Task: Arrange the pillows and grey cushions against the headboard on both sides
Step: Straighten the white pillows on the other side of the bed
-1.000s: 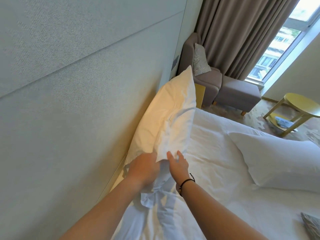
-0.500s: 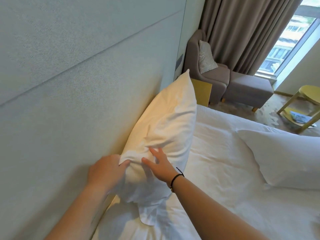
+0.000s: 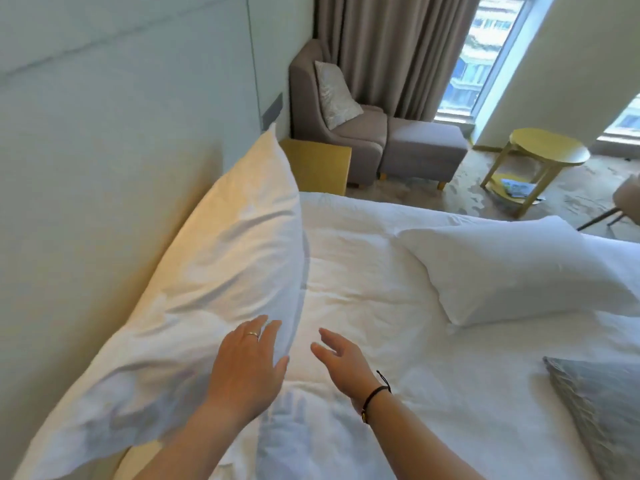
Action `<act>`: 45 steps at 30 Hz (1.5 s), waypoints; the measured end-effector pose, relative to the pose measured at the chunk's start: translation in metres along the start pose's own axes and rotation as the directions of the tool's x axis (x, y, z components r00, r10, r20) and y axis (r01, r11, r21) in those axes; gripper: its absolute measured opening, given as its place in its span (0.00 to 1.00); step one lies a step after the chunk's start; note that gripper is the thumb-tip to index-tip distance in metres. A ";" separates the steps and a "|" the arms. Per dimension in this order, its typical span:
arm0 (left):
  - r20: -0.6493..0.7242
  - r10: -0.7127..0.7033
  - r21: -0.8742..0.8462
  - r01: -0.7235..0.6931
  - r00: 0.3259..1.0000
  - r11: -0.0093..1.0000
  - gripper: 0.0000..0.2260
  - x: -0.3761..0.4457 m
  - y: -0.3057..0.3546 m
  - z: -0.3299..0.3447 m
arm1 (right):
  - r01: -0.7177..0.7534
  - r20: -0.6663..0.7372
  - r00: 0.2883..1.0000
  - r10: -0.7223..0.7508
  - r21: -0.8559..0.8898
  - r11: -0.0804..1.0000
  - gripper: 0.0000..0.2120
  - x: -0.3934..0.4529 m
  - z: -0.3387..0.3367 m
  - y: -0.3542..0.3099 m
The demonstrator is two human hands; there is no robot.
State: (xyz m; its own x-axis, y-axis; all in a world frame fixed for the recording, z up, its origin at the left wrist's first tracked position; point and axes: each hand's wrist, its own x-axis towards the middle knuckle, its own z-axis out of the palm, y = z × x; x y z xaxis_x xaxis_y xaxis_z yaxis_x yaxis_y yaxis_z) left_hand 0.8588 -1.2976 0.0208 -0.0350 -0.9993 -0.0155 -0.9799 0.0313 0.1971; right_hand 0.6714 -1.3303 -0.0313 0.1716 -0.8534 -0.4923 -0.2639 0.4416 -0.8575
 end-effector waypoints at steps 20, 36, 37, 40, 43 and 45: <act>0.396 0.169 0.011 -0.189 0.903 0.982 0.33 0.169 0.212 0.423 | -0.347 -0.501 0.844 -0.192 -0.783 0.516 0.39 0.164 -0.359 0.237; 0.273 0.188 0.087 -0.218 0.944 0.972 0.33 0.172 0.199 0.492 | -0.409 -0.478 0.836 -0.270 -0.871 0.273 0.09 0.265 -0.388 0.244; 0.294 0.177 0.070 -0.206 0.939 0.976 0.33 0.172 0.198 0.492 | -0.410 -0.483 0.841 -0.245 -0.863 0.295 0.09 0.263 -0.389 0.238; 0.402 0.159 -0.008 -0.170 0.902 0.985 0.34 0.177 0.194 0.483 | -0.445 -0.536 0.823 -0.189 -0.815 0.372 0.08 0.251 -0.385 0.219; 0.596 0.162 -0.073 -0.148 0.787 0.986 0.38 0.192 0.194 0.467 | -0.415 -0.532 0.828 -0.178 -0.795 0.443 0.08 0.230 -0.391 0.209; 0.662 0.144 -0.150 -0.058 0.736 0.987 0.42 0.195 0.194 0.441 | -0.372 -0.516 0.832 -0.204 -0.792 0.484 0.06 0.208 -0.387 0.195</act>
State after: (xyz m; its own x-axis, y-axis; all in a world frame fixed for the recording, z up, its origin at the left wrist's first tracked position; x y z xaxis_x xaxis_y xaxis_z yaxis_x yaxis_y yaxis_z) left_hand 0.5750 -1.4766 -0.3767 -0.2968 -0.7163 -0.6315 -0.9356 0.0857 0.3425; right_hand 0.2885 -1.5285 -0.2435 -0.2930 -0.9430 -0.1575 -0.9432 0.3121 -0.1138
